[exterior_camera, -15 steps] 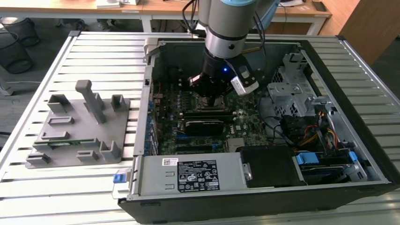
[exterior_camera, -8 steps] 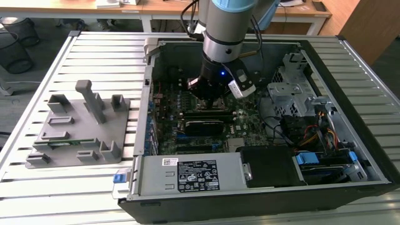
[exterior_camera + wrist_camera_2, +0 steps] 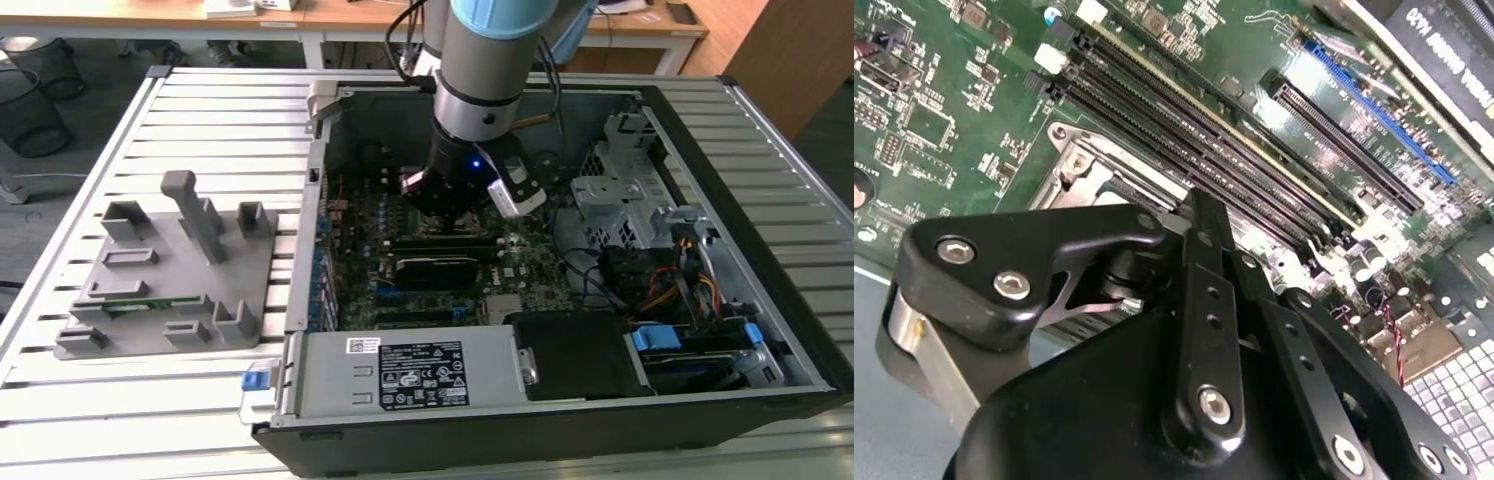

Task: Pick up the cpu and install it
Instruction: 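Install the second cpu locking lever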

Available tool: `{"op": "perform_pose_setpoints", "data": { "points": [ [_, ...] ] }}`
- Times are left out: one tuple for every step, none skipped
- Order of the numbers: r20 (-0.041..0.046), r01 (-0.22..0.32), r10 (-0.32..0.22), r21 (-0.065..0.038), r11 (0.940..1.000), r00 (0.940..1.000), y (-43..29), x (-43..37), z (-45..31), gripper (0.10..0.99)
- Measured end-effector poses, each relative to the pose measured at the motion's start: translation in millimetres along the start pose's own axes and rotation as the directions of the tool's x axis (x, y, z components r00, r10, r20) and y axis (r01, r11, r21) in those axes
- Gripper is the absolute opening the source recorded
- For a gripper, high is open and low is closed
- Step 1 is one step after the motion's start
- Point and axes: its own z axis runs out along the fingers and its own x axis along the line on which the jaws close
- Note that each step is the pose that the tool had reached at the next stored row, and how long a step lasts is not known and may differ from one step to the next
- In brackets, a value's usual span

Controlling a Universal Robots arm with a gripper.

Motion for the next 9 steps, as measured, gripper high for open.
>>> {"op": "perform_pose_setpoints", "data": {
  "points": [
    [0.0008,0.0,0.0,-0.008,1.0,1.0,-0.8,0.1,-0.1,0.106],
    [0.0016,0.0,0.0,-0.016,0.9999,1.0,-1.5,0.2,-0.1,0.106],
    [0.0026,0.001,0.0,-0.025,0.9997,1.0,-2.4,0.3,-0.1,0.106],
    [0.0032,0.001,-0.001,-0.032,0.9995,1.0,-3.4,0.4,-0.1,0.106],
    [0.0036,0.001,-0.001,-0.036,0.9994,1.0,-4.6,0.5,0.0,0.106],
    [0.0039,0.001,-0.001,-0.038,0.9993,1.0,-6.1,0.6,0.0,0.106],
    [0.0041,0.001,-0.001,-0.042,0.9991,1.0,-7.5,0.8,0.0,0.106],
    [0.0044,0.001,-0.001,-0.047,0.9989,1.0,-8.7,0.9,-0.1,0.106],
    [0.0048,0.001,-0.001,-0.051,0.9987,1.0,-9.9,1.0,-0.1,0.106]
  ]
}}
